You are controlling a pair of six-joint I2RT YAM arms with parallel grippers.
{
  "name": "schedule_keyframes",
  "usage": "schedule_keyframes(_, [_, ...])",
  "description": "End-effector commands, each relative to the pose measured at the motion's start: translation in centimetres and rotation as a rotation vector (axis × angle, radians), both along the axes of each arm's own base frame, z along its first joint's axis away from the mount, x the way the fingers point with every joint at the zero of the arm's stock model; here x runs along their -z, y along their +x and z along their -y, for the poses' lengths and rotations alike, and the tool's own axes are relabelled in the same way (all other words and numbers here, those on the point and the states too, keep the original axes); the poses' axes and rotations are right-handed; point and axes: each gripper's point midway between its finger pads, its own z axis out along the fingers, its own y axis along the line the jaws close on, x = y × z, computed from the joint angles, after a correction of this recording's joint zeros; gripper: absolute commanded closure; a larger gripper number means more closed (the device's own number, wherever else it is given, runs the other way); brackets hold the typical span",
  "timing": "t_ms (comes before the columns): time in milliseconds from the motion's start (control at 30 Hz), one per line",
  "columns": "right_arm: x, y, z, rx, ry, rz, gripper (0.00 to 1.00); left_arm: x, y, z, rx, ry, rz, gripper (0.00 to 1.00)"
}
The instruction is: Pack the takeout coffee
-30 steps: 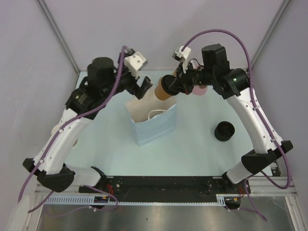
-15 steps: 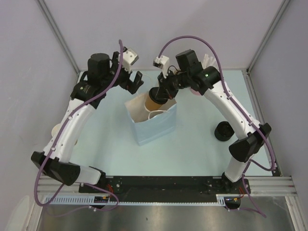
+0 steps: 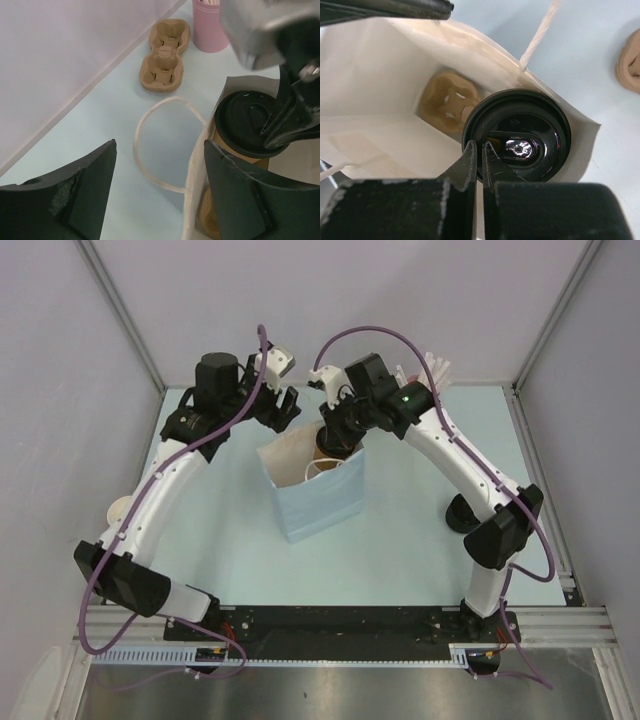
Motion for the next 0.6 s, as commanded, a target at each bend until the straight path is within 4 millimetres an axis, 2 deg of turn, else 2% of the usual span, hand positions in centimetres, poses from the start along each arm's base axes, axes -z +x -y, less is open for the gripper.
schedule_keyframes(0, [1.1, 1.1, 0.0, 0.069, -0.082, 0.047, 1.0, -0.1, 1.3, -0.2, -0.045, -0.025, 0.019, 0.25])
schedule_keyframes(233, [3.3, 1.1, 0.2, 0.08, -0.152, 0.038, 1.0, 1.3, 2.2, -0.3, -0.07, -0.023, -0.003, 0.29])
schedule_keyframes(567, [5.4, -0.4, 0.5, 0.032, -0.199, -0.032, 1.0, 2.9, 2.2, 0.0, -0.062, -0.02, -0.022, 0.31])
